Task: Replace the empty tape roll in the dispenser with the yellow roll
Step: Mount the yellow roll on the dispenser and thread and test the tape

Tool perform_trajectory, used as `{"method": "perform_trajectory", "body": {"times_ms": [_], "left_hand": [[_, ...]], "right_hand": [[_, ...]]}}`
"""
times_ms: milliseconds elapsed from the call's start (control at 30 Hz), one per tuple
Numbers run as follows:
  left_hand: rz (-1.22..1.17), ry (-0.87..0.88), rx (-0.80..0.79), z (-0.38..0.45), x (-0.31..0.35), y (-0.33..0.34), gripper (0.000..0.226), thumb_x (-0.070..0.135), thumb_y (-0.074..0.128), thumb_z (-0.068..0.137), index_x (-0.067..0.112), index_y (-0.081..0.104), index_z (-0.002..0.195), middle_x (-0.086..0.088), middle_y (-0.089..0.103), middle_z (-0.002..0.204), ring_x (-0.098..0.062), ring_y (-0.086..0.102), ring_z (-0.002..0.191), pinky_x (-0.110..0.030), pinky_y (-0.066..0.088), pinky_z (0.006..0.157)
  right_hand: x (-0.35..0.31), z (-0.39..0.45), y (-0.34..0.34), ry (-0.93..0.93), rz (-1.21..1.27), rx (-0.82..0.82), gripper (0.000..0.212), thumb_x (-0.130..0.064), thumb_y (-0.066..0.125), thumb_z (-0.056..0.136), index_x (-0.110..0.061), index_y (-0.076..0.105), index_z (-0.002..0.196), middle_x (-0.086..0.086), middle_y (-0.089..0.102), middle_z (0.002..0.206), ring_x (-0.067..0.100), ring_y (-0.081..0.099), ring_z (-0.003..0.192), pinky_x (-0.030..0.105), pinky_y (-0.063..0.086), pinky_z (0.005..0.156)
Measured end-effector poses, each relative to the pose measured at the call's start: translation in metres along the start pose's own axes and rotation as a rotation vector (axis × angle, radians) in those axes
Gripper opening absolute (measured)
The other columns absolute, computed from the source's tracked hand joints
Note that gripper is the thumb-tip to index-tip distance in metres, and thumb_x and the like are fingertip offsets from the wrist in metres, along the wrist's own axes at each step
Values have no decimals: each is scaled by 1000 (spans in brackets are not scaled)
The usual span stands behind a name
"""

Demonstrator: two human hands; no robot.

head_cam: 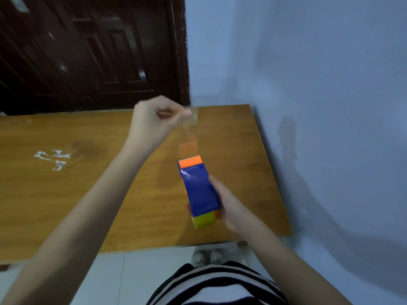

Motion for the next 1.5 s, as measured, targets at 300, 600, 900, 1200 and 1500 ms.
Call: {"method": "perform_trajectory", "body": {"times_ms": [300,600,900,1200,1500], "left_hand": [[333,454,-28,-105,15,41,30,37,62,86,12,77,86,-6,72,94,-22,68,79,-33,55,67],[519,653,3,-133,16,61,16,25,68,88,13,78,90,-5,74,98,-22,71,92,-30,51,73],[719,722,-180,-143,-3,80,41,38,51,95,20,59,132,-4,57,137,-24,54,124,-39,41,103],[681,322,9,-140,-15,69,74,39,48,91,0,20,146,-25,34,147,-33,45,130,-42,41,103],[324,-192,-163,-108,-30,101,44,34,45,98,18,47,138,0,54,130,-20,59,111,-31,46,84]], "right_hand": [[-27,6,-6,0,218,-51,63,-54,23,96,-12,61,123,10,73,100,21,71,84,32,55,76],[-41,4,-4,-57,167,-75,50,-40,36,96,-5,60,124,10,72,94,19,68,81,30,53,75],[-40,1,-20,-124,154,-11,24,-6,45,92,-4,64,106,13,67,95,19,66,79,30,54,70],[-45,10,-27,-174,171,115,32,2,49,93,12,54,123,23,64,111,30,63,100,37,49,94],[-51,12,-31,-258,31,255,17,1,49,95,-6,63,92,3,68,85,3,69,71,12,53,66]]}}
Point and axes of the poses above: each hand's wrist, its own z-axis towards the middle knuckle, its own y-axis out of the palm, x = y × z, the point moved 9 cm from there along z, towards the middle knuckle
